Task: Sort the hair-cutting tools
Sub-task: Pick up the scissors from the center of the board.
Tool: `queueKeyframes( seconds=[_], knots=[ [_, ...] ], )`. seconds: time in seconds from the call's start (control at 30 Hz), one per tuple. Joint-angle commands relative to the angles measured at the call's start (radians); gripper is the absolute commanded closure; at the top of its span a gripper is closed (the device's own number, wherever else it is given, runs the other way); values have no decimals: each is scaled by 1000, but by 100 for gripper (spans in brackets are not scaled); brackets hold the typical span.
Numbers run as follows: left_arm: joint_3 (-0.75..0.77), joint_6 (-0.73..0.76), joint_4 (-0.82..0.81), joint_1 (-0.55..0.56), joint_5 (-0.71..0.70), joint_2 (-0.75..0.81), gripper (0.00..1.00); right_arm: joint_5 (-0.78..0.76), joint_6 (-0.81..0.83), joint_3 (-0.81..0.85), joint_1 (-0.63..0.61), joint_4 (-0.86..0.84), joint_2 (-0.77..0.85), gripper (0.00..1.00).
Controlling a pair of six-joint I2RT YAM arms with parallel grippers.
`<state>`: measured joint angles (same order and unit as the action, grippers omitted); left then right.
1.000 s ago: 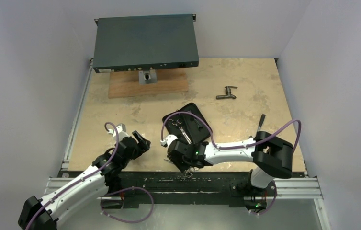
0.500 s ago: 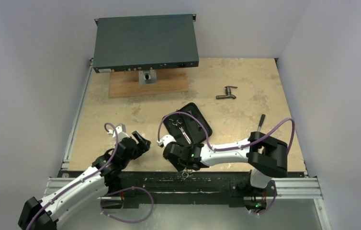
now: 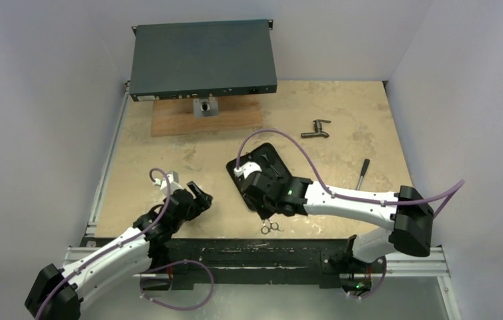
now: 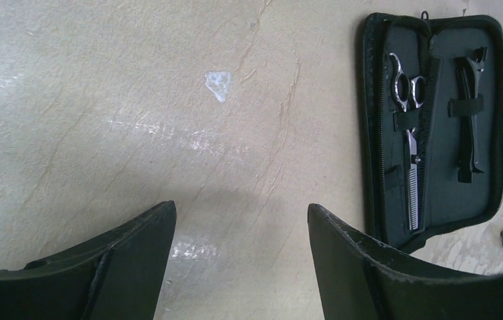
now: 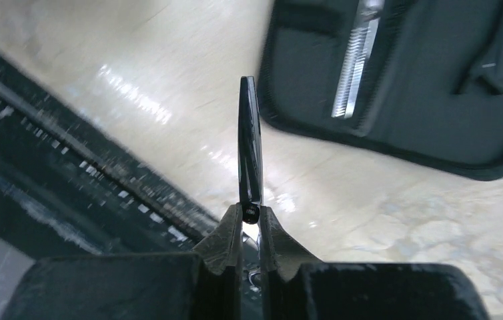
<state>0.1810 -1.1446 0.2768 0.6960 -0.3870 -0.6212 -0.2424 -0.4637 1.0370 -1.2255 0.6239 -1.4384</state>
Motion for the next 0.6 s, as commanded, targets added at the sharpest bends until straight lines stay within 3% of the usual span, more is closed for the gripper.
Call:
queueKeyframes(
  seconds=[0.0, 0.2, 0.57],
  knots=[
    [17, -5, -152, 0, 32, -96, 28, 15, 91, 80, 134, 129, -32, 100],
    [71, 20, -242, -1, 42, -186, 28, 56, 156, 157, 233, 72, -150, 100],
    [173, 19, -412, -3, 71, -414, 29, 154, 186, 225, 246, 27, -293, 100]
  ],
)
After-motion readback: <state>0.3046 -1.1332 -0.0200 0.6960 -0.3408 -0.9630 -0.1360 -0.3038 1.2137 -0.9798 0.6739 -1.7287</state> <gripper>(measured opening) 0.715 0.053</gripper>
